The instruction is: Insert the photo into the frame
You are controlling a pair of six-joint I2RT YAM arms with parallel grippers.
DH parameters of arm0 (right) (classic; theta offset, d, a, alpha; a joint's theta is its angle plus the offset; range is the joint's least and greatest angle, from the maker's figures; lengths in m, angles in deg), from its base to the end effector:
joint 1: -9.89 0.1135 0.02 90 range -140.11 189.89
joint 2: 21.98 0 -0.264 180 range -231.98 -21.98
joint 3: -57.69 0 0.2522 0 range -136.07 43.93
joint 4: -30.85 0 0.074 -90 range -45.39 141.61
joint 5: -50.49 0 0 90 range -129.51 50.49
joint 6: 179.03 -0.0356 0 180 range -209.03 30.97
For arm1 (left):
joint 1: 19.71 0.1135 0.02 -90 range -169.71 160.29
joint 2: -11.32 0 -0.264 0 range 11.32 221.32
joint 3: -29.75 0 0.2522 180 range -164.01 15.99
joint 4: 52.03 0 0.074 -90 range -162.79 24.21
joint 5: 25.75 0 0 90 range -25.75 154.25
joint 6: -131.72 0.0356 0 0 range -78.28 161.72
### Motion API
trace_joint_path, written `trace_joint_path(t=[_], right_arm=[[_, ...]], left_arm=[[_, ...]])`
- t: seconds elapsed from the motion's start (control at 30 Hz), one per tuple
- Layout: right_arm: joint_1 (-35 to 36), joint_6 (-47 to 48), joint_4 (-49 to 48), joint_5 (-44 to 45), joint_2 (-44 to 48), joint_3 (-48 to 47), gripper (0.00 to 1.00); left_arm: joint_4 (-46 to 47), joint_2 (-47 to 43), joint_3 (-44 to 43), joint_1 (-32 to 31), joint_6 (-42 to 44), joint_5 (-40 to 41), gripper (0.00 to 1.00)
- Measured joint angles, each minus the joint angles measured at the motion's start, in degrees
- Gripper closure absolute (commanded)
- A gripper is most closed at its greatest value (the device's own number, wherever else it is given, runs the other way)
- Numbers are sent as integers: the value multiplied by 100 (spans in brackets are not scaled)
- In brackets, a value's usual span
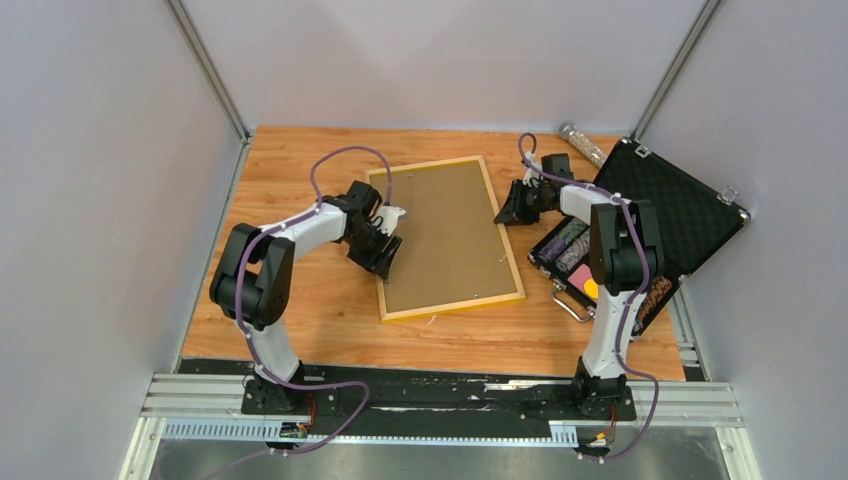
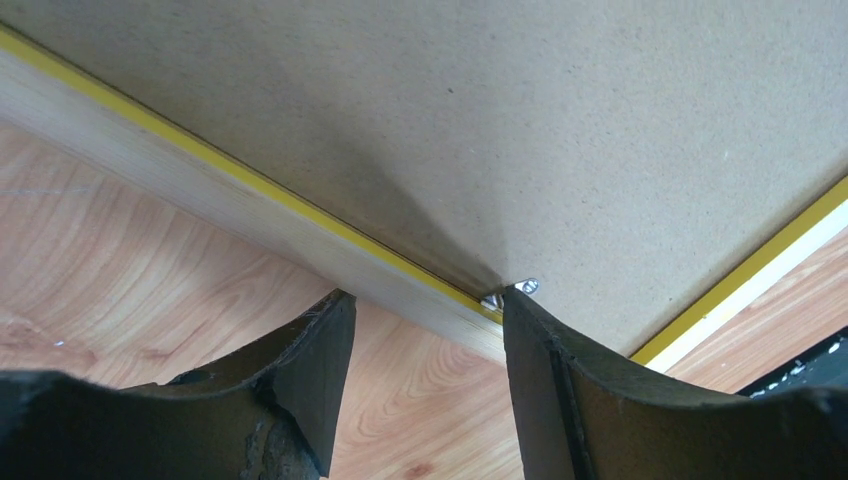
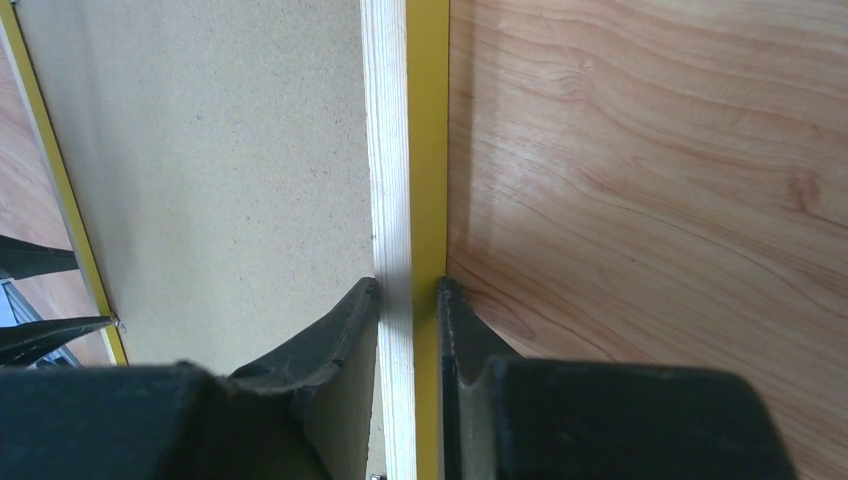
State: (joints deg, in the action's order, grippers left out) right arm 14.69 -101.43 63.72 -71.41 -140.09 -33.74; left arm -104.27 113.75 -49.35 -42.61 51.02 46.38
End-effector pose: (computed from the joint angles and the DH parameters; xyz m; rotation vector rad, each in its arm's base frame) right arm 0.4195 0.0541 0.1433 -0.0293 2.5872 0.8339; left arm 0.3046 -0.1405 0.1670 0.8563 2.7595 -0.4943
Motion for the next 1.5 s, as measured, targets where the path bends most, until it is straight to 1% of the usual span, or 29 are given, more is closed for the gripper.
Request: trace_joint_path(t=[0.33,0.6,1.07,1.5], right_arm=[[0,2,0,4,0,0,100],[-2,2,0,7,0,0,100],[-2,2,2,9,0,0,100],[-24,2,9,11,0,0,100]], left_arm=[[166,13,-39,81,-332,44,34],[372,9,22,-101,-365,328,34],[398,-157,210,-160,-201,437,37],[313,-179,232,-400,72,404,36]])
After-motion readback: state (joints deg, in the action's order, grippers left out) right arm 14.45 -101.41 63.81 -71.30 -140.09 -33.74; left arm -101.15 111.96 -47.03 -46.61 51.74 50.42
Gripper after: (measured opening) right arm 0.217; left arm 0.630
